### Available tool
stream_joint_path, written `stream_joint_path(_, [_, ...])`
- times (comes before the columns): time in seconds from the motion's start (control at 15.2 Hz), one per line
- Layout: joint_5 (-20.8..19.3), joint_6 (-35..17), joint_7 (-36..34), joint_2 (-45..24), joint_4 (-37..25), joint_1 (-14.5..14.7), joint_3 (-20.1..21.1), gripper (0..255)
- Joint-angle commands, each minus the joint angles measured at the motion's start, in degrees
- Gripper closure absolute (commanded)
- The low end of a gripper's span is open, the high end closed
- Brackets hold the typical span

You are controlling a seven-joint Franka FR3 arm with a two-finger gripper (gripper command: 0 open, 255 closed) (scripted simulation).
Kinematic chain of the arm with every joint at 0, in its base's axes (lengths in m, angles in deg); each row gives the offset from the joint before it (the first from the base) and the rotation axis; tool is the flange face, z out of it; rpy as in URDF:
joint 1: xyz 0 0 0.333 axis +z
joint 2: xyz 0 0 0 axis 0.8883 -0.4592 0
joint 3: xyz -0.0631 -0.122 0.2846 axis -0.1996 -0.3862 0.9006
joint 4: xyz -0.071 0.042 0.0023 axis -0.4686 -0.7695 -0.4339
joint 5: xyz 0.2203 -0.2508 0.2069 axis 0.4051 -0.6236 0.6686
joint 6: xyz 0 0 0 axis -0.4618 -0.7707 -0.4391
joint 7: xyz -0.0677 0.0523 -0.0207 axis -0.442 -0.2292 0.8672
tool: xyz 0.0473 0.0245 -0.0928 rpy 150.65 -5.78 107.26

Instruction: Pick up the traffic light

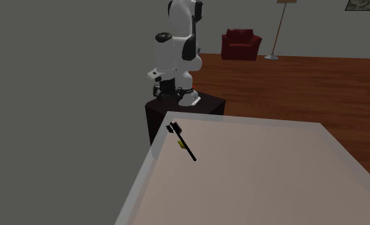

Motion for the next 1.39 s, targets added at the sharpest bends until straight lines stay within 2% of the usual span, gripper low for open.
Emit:
stream_joint_path(0.0, [-2.1, -2.3, -0.8, -4.3, -2.0, 0.8, 1.2, 0])
stream_joint_path(0.4, [-9.7, -6.1, -3.7, -17.0, -10.2, 4.1, 3.3, 0])
stream_joint_path(0.73, [-16.3, -7.3, -5.6, -27.5, -18.4, 8.3, 3.6, 0])
stream_joint_path(1.32, [-18.9, -11.6, -7.4, -32.1, -18.4, 9.5, 2.4, 0])
